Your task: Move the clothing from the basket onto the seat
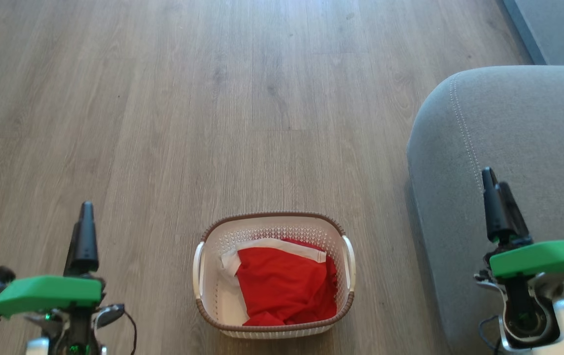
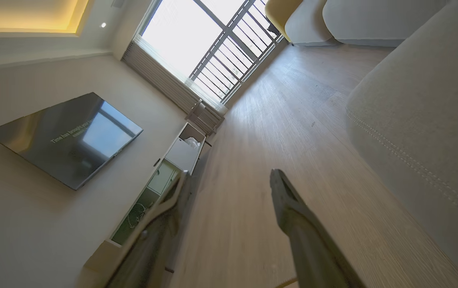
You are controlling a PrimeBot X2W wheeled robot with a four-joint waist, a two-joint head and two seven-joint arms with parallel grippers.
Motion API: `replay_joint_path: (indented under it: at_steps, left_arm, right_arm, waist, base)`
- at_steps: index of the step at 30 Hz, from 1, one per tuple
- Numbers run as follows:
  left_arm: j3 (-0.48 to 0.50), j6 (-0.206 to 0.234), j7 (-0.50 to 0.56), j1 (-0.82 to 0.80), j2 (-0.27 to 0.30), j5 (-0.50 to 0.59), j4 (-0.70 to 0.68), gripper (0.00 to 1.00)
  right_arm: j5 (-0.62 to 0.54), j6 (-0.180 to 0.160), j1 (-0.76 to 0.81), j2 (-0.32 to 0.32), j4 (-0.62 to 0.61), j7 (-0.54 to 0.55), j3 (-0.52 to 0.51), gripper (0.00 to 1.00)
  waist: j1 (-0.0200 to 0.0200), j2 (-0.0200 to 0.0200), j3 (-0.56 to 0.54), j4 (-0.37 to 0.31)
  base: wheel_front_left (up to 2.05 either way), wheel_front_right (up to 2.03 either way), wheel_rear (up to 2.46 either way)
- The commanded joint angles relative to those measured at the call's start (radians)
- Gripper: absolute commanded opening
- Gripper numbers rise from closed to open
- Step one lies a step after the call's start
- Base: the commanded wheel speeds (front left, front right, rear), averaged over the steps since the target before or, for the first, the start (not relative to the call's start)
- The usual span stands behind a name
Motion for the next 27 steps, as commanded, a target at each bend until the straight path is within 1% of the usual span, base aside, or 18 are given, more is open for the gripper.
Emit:
replay_joint_path:
  at_steps: [1, 5, 6, 8, 11, 14, 15, 17, 21, 24, 27]
  left_arm:
    - [-0.001, 0.014, -0.011, -0.052, 0.010, 0.050, -0.062, 1.00]
    - [-0.043, 0.068, -0.022, -0.052, 0.010, 0.156, -0.113, 1.00]
    - [-0.043, 0.068, -0.022, -0.052, 0.010, 0.156, -0.113, 1.00]
    - [-0.067, 0.101, -0.028, -0.052, 0.010, 0.207, -0.132, 1.00]
    - [-0.121, 0.131, -0.037, -0.051, 0.011, 0.316, -0.145, 1.00]
    - [-0.173, 0.173, -0.046, -0.052, 0.014, 0.406, -0.152, 1.00]
    - [-0.191, 0.192, -0.048, -0.053, 0.021, 0.434, -0.153, 1.00]
    - [-0.234, 0.248, -0.054, -0.055, 0.044, 0.487, -0.149, 1.00]
    - [-0.344, 0.359, -0.066, -0.073, 0.100, 0.559, -0.141, 1.00]
    - [-0.427, 0.439, -0.075, -0.091, 0.138, 0.590, -0.132, 1.00]
    - [-0.500, 0.485, -0.084, -0.109, 0.168, 0.607, -0.110, 1.00]
  right_arm:
    - [-0.045, 0.000, -0.060, -0.024, -0.054, -0.018, 0.019, 1.00]
    - [-0.116, 0.000, -0.068, -0.033, -0.079, -0.029, 0.037, 1.00]
    - [-0.116, 0.000, -0.068, -0.033, -0.079, -0.029, 0.037, 1.00]
    - [-0.148, 0.000, -0.070, -0.035, -0.088, -0.035, 0.046, 1.00]
    - [-0.195, 0.000, -0.074, -0.038, -0.102, -0.044, 0.062, 1.00]
    - [-0.240, 0.000, -0.077, -0.040, -0.114, -0.053, 0.077, 1.00]
    - [-0.255, 0.000, -0.078, -0.042, -0.118, -0.056, 0.083, 1.00]
    - [-0.287, 0.000, -0.079, -0.046, -0.125, -0.062, 0.096, 1.00]
    - [-0.352, 0.000, -0.083, -0.054, -0.136, -0.074, 0.120, 1.00]
    - [-0.398, 0.000, -0.084, -0.058, -0.143, -0.082, 0.137, 1.00]
    - [-0.438, 0.000, -0.083, -0.065, -0.141, -0.091, 0.160, 1.00]
  waist:
    - [0.0000, 0.0000, 0.000, 0.001]
    - [0.0000, 0.0000, -0.001, 0.003]
    - [0.0000, 0.0000, -0.001, 0.003]
    - [0.0000, 0.0000, -0.002, 0.004]
    - [0.0000, 0.0000, -0.003, 0.005]
    - [0.0000, 0.0000, -0.005, 0.004]
    - [0.0000, 0.0000, -0.005, 0.004]
    - [0.0000, 0.0000, -0.006, 0.002]
    - [0.0000, 0.0000, -0.009, -0.001]
    - [0.0000, 0.0000, -0.011, -0.004]
    - [0.0000, 0.0000, -0.013, -0.006]
  base:
    - [0.00, 0.00, 0.00]
    - [0.00, 0.00, 0.00]
    - [0.00, 0.00, 0.00]
    - [0.00, 0.00, 0.00]
    - [0.00, 0.00, 0.00]
    - [0.00, 0.00, 0.00]
    - [0.00, 0.00, 0.00]
    - [0.00, 0.00, 0.00]
    - [0.00, 0.00, 0.00]
    - [0.00, 0.00, 0.00]
    - [0.00, 0.00, 0.00]
